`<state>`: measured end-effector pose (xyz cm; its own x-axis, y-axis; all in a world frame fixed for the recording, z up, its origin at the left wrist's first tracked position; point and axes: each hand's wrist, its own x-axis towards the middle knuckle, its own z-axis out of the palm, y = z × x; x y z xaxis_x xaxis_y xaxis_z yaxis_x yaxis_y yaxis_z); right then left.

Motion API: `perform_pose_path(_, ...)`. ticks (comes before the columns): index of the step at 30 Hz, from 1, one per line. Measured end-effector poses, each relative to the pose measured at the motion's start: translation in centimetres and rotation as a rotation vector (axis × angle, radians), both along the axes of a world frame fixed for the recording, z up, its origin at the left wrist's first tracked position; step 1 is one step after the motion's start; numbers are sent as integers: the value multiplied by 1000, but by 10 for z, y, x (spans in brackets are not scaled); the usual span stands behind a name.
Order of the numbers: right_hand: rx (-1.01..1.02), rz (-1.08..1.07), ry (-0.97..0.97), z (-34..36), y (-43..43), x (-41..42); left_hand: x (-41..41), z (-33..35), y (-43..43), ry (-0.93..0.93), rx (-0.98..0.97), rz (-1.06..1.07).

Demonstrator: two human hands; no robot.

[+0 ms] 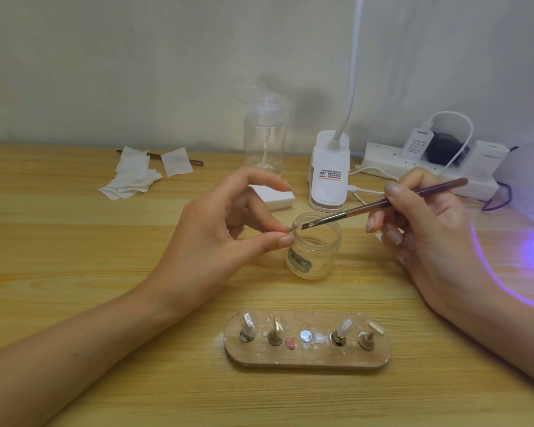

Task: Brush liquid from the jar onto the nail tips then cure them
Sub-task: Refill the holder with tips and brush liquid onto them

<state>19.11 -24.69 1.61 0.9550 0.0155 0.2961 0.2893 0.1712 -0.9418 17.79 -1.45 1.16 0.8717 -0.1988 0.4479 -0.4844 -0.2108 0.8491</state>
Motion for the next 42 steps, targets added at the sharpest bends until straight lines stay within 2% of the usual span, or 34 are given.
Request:
perform_pose_path(4,35,43,-62,1,1,-1,0,1,-1,11,-2,8)
perform_pose_path(10,-25,1,-10,0,0,-1,0,1,-1,18,-7,5)
perform_pose_path(14,32,6,-65,1,0,-2,1,-1,-1,19,-12,4)
perform_pose_path(18,-3,37,-61,1,2,-3,1,-1,0,12,-13,1)
perform_pose_path(22,-31,-27,-27,1,1,-3,1,-1,0,7,-5,1)
perform_pose_path(27,24,-5,-102,2,2,-4,1,-1,0,11,-7,6)
perform_pose_path(32,-37,-7,-71,-1,1,-3,1,0,-1,22,-15,3)
perform_pose_path(38,13,14,-111,1,2,-3,0,0,0,15,-10,1)
perform_pose_path(42,-44,-5,-50,0,2,-3,0,1,-1,3,-6,5)
